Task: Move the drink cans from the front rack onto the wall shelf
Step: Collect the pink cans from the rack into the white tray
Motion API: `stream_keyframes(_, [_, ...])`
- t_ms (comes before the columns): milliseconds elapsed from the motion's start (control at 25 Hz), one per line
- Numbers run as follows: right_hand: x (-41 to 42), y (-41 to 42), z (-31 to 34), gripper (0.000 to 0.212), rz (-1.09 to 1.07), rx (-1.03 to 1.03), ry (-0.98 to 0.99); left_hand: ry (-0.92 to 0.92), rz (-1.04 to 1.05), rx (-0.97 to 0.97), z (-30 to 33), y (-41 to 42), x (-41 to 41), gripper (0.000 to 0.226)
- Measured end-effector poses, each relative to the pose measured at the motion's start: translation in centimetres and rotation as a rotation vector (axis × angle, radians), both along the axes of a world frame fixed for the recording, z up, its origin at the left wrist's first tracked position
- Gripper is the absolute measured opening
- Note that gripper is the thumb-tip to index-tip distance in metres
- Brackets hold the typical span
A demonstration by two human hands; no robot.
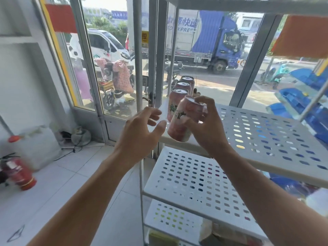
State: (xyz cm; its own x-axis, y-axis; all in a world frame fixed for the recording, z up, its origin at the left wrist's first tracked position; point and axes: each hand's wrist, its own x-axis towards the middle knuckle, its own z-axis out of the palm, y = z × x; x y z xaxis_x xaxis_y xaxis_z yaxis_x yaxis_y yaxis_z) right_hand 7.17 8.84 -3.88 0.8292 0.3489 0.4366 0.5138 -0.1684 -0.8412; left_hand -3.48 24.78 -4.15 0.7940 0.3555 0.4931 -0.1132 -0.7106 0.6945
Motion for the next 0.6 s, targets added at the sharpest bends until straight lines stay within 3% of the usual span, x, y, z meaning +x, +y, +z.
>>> stream_keyframes(160, [-0.5,-5.6,1.4,0.047,0.269,0.229,0.141,0.245,-0.454,-0.199,0.5,-2.6,1.6,0.069])
stream_keyframes(280, [-1.5,-10.5,1.2,0.057,0.279,0.201,0.174,0.276,-0.690,-0.359,0.2,-7.5,3.0,0.064])
stream_keyframes(440, [-4.3,-18.0,0.2,0.086,-0.046,0.115,0.238,0.174,-0.734,-0.345,-1.2,-15.7,3.5,0.059])
stream_keyframes(600, [-7.6,-25.7,-1.9,0.072,-0.359,0.210,0.260,0.181,-0.806,-0.315,-2.4,-25.3,3.0,0.056])
